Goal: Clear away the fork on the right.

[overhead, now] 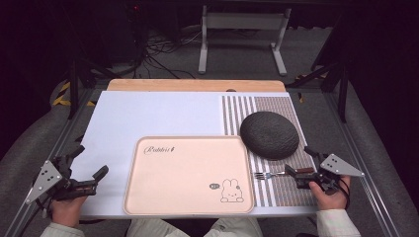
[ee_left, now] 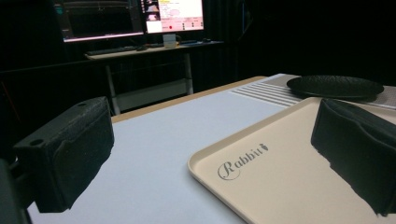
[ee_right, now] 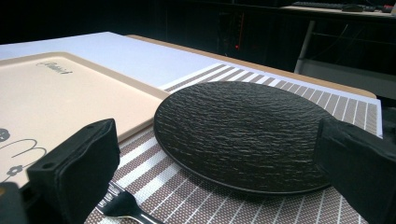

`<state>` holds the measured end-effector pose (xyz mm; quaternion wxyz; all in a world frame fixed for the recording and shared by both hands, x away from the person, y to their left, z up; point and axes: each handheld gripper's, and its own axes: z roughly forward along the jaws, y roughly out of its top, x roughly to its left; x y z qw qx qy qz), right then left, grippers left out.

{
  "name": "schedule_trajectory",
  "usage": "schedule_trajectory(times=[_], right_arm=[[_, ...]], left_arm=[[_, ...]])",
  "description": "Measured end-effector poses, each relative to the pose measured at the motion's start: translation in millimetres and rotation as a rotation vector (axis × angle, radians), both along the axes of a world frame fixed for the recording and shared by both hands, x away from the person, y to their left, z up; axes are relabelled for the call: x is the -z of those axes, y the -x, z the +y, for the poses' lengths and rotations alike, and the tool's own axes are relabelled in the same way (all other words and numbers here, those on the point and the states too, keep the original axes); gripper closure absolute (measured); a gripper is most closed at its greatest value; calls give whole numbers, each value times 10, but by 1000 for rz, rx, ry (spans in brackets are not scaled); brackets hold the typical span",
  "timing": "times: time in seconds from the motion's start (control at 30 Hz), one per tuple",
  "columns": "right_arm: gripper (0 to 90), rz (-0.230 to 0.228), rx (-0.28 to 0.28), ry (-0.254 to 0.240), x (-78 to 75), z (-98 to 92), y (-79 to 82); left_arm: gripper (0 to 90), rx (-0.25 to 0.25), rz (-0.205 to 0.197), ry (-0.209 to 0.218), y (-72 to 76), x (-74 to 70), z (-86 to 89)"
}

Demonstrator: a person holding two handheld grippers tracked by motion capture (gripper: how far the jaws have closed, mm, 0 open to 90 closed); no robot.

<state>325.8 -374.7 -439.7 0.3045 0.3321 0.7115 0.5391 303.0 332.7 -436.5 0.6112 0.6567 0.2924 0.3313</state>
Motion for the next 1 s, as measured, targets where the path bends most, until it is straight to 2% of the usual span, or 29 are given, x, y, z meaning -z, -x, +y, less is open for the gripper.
schedule_trajectory(times=[0.1,0.37,0.77,0.9,1.0], right_arm=[[12,-4,7,-13,0,-18,4],[12,0,-3,-8,9,-11,-3],[10,21,-7,-20,0,7,-31],[10,27,-19,-11,-65,56,-83],[9,36,-40,-27,-121,95,-130]], left_arm=[[0,2,2,-1,-1,-1,-5],[0,4,6,-2,-2,-3,-10],[0,8,9,-9,-9,-5,-13],[0,10,12,-10,-17,-4,-14],[0,9,12,-10,-16,-4,-11]])
